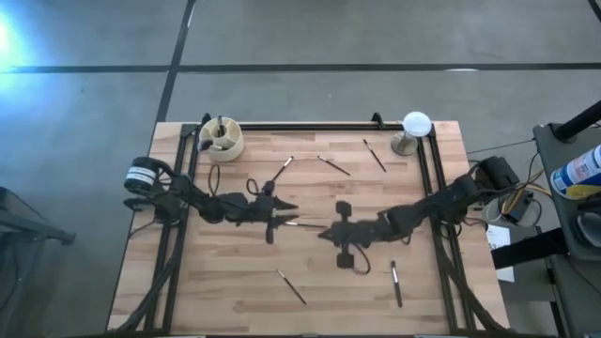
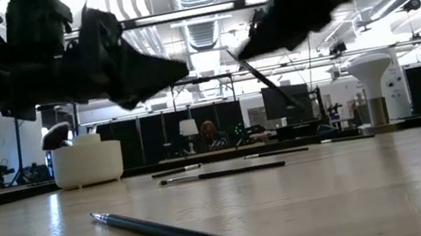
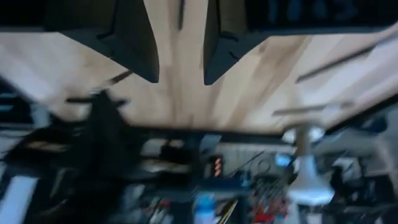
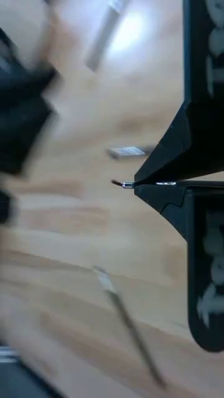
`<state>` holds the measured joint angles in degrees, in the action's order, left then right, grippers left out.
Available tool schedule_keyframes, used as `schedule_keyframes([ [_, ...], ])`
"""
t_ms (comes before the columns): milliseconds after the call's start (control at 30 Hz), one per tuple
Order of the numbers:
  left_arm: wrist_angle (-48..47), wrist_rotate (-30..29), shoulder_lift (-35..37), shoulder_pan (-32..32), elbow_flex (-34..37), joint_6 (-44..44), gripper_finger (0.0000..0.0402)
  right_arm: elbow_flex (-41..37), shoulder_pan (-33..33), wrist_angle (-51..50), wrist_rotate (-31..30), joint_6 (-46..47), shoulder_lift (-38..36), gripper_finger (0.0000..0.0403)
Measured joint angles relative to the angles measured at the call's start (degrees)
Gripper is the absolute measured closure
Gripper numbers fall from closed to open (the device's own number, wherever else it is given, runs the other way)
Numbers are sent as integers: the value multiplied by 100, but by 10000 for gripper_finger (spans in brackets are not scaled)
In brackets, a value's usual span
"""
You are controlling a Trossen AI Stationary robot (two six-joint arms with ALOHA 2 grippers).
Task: Put items in baskets/containers
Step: Put the liner brush into the organizer
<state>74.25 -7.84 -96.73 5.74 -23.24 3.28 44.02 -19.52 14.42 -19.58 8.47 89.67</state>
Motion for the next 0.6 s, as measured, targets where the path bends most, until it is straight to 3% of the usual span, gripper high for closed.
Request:
schedule_keyframes([
  [300, 896, 708, 14, 4, -51, -174, 282, -358, 391, 2640, -2, -1079, -97, 395],
  [600, 809, 855, 13, 11, -436, -168, 282, -145, 399, 3033, 10, -1370, 6, 394],
])
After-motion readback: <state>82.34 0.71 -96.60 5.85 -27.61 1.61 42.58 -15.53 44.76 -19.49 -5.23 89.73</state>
